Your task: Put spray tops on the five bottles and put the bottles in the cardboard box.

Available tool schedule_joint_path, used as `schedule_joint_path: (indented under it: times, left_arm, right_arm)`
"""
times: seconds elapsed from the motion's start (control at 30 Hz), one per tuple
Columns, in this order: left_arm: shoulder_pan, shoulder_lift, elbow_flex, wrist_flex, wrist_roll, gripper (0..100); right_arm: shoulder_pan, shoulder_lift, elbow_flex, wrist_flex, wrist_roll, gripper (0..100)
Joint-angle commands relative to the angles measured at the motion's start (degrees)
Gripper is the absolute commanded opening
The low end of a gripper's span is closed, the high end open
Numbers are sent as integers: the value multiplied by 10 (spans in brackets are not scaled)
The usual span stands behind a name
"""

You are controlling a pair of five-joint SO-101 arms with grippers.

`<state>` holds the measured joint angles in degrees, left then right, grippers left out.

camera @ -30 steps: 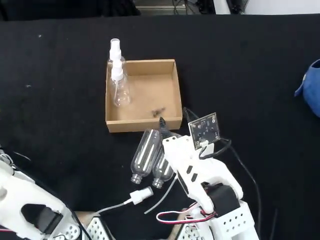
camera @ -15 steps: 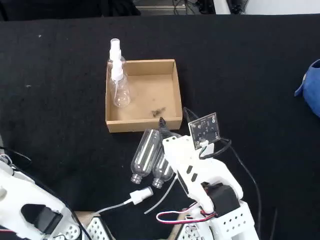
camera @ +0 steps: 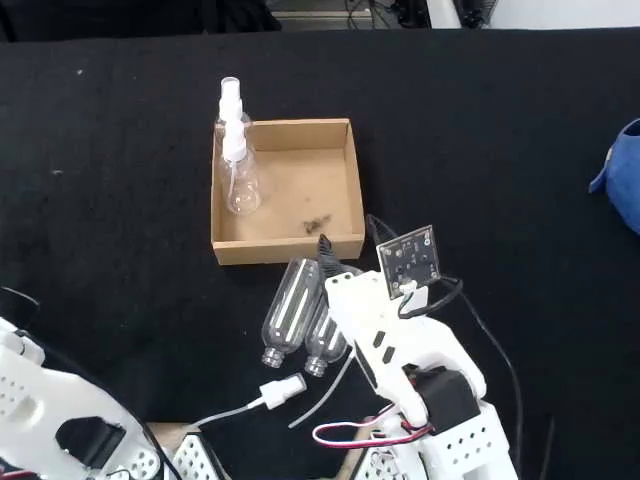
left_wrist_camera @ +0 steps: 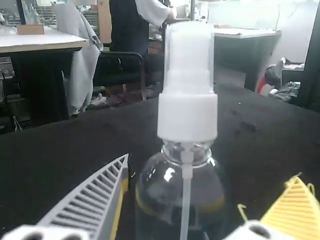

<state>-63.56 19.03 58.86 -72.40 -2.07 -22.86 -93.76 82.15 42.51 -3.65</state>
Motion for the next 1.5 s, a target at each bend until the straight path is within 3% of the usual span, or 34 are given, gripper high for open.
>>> schedule_joint_path:
  times: [0.0,0.3,0.5,0.57,0.63,0.97,1.13,1.37,1.47]
  left_arm:
    - [3,-38,0,13,0,318]
    - [3,-38,0,14,0,300]
    - [17,-38,6,13,1,16]
    - [22,-38,6,11,4,64]
    - [26,-42,7,11,4,23]
    - [36,-108,34,14,4,28]
    - [105,-234,134,15,1,28]
    - [255,-404,233,20,0,28]
    - [313,-462,229,103,4,29]
  right_arm:
    - [11,-8,-5,-18,-2,219]
    - [11,-8,-6,-16,-2,219]
    - [10,-8,-6,-15,-2,219]
    - [11,-8,-7,-14,-2,219]
    - [11,-8,-7,-14,-2,219]
    - [11,-9,-9,-14,-1,219]
    - [18,-9,-9,-14,2,219]
    - [104,-9,-29,-19,-2,219]
    - [120,-7,-25,-36,-1,219]
